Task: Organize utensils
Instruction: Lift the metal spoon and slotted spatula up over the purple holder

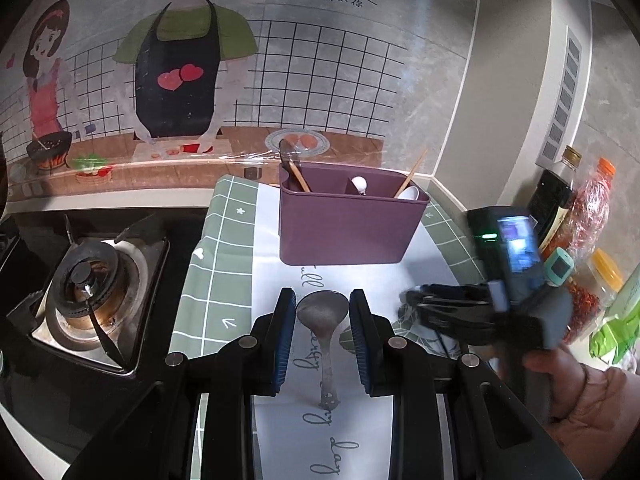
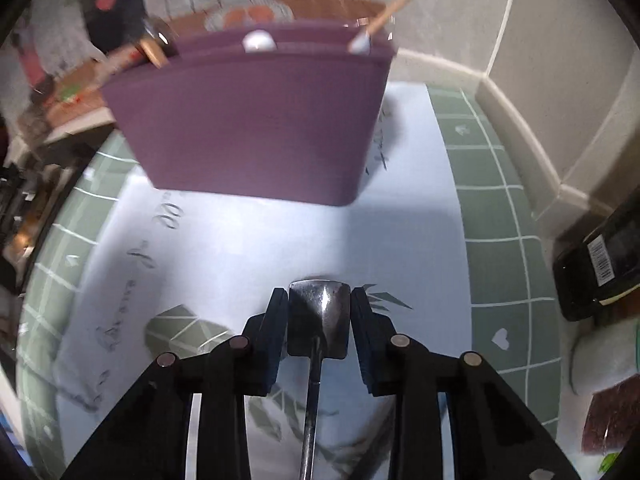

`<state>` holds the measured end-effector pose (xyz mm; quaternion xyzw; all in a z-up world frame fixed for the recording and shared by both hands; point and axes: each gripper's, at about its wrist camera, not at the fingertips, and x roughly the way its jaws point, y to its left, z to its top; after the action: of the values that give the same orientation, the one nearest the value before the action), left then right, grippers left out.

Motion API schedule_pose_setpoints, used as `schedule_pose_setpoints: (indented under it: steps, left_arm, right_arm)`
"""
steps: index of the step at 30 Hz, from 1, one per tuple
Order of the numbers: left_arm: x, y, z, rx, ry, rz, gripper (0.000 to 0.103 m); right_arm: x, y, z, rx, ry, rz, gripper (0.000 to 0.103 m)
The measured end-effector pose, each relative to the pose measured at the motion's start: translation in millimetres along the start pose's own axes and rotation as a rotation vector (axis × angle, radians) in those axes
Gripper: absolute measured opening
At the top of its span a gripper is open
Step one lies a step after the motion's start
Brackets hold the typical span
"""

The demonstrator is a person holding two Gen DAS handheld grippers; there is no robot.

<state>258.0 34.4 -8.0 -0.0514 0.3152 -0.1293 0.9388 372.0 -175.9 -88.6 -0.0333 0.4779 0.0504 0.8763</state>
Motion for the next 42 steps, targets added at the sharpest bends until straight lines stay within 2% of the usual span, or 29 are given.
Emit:
schedule_pose_setpoints:
  steps: [7,13,16,19,22,25,28,32,36,42]
  left_arm:
    - [-11,-5,9,0.001,-0.034,-0.001,0.028]
    - [-20,-14,24,0.028,-0.069,-0.007,0.028]
    - [-27,-21,44,0.046,-0.103,-0.024,0.028]
    - [-40,-30,79,0.072,-0.176,-0.059,0.028]
    - [-54,-35,122,0.088,-0.261,-0.091,0.028]
    - [-56,-37,153,0.102,-0.329,-0.098,0.028]
    - [-41,-34,180,0.106,-0.371,-0.090,0.028]
    - [-4,-24,195,0.107,-0.361,-0.084,0.029]
    - [41,-10,197,0.087,-0.312,-0.092,0.028]
    - [101,4,181,0.065,-0.215,-0.079,0.029]
  right_arm:
    - [-81,-21,-15,0.026,-0.185,0.119,0.029]
    - [-123,-14,-8,0.005,-0.270,0.147,0.029]
    - [-142,-15,6,0.015,-0.316,0.155,0.029]
    - [-173,-18,29,0.019,-0.411,0.168,0.029]
    - [-214,-23,68,0.027,-0.560,0.146,0.029]
    - [-236,-24,103,0.030,-0.691,0.113,0.029]
    - [-229,-21,139,0.041,-0.725,0.063,0.029]
    - [-192,-18,169,0.078,-0.700,0.039,0.029]
    - [-147,-10,182,0.080,-0.657,0.032,0.029]
    - [-90,-3,187,0.087,-0.613,0.006,0.029]
